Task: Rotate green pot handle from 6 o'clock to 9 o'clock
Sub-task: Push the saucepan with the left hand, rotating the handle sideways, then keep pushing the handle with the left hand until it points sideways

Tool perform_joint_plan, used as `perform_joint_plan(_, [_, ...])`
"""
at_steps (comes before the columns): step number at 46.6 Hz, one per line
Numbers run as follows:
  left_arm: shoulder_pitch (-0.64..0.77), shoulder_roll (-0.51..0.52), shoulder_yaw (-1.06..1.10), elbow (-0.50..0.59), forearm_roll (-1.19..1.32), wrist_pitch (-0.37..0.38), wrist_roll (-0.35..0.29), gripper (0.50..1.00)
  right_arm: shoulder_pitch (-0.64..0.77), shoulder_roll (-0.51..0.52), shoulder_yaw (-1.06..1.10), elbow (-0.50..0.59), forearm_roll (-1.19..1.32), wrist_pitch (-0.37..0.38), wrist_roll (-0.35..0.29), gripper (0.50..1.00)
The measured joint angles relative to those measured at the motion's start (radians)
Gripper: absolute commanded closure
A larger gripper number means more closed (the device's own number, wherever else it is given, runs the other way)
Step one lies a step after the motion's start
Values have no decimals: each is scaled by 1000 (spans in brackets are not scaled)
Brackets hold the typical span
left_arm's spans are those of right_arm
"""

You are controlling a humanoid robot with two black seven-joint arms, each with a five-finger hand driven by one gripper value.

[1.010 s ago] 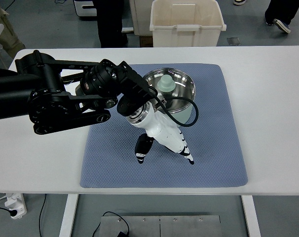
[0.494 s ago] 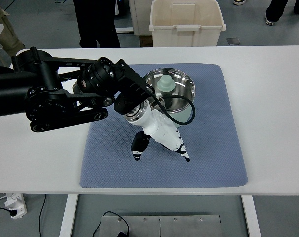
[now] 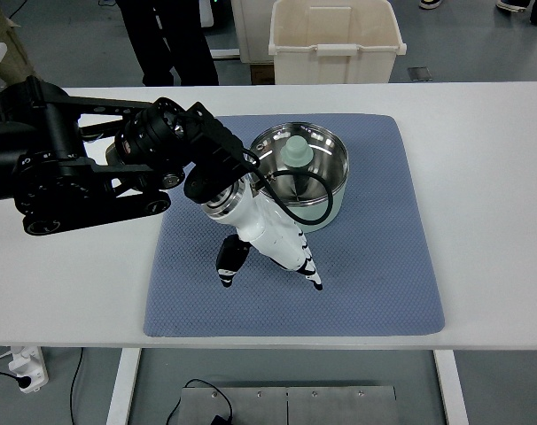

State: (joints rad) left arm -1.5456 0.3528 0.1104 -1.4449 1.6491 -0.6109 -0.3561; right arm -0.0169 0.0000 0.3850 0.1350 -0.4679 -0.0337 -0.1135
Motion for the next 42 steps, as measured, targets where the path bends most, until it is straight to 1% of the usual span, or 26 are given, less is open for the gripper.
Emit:
perform_joint_plan(21, [-50,91,81,-54,-2,0,-13,500,0,0,0,0,0,0,0,500])
perform_joint_plan(42, [-103,142,136,-54,-2,0,-12,500,0,0,0,0,0,0,0,500])
